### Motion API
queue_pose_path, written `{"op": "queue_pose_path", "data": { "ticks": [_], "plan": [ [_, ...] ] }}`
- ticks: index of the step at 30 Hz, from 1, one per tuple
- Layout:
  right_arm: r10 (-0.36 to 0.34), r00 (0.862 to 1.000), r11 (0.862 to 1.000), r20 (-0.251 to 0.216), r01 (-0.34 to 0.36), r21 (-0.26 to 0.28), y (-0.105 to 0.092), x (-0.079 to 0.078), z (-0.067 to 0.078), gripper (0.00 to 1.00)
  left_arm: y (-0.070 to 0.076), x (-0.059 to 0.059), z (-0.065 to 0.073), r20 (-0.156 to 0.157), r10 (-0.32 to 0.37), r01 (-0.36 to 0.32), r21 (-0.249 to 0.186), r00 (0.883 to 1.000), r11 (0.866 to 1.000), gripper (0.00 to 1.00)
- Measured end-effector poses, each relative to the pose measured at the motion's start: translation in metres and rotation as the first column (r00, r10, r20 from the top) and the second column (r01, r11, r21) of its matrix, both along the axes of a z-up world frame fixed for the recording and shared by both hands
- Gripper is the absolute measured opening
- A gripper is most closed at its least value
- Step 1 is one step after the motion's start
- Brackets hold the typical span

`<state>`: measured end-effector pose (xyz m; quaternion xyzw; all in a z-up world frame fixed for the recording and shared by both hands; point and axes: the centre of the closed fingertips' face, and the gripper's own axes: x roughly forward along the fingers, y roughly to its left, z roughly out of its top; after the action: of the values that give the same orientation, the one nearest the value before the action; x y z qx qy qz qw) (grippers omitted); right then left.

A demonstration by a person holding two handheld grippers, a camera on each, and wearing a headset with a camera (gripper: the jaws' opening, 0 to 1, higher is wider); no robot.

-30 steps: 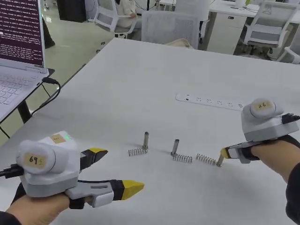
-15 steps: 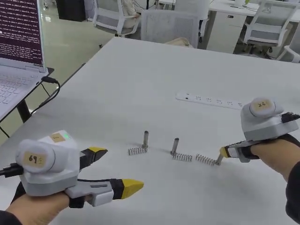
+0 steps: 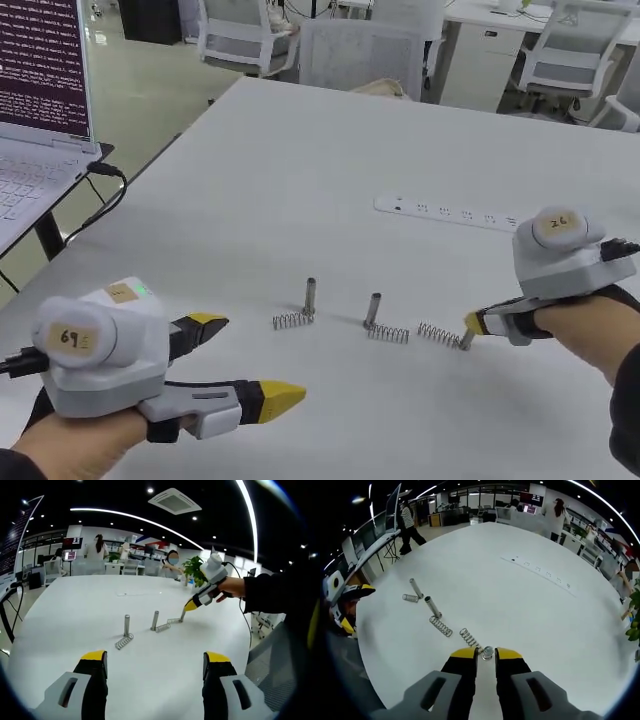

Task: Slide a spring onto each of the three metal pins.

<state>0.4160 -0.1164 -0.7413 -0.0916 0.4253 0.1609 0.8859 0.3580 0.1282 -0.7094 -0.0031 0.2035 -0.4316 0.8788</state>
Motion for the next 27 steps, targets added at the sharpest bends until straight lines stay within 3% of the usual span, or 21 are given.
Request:
{"op": "queue_pose_path", "data": {
  "ticks": [10,16,27],
  "plan": [
    [0.044,0.998,0.999,0.038,-0.044,-0.023,0.003,0.007,0.008,0.20,0.000,0.000,-0.001,-0.002,0.002,-0.002,-0.001,1.000,1.000,0.75],
    [0.113,0.992,0.993,0.058,-0.110,-0.038,0.014,0.014,0.016,0.22,0.000,0.001,-0.001,-0.002,0.004,-0.004,-0.001,1.000,1.000,0.75],
    [0.252,0.967,0.967,0.027,-0.251,-0.053,0.039,0.022,0.016,0.22,0.003,0.002,-0.001,-0.002,0.014,-0.014,-0.004,1.000,1.000,0.75]
  ]
}}
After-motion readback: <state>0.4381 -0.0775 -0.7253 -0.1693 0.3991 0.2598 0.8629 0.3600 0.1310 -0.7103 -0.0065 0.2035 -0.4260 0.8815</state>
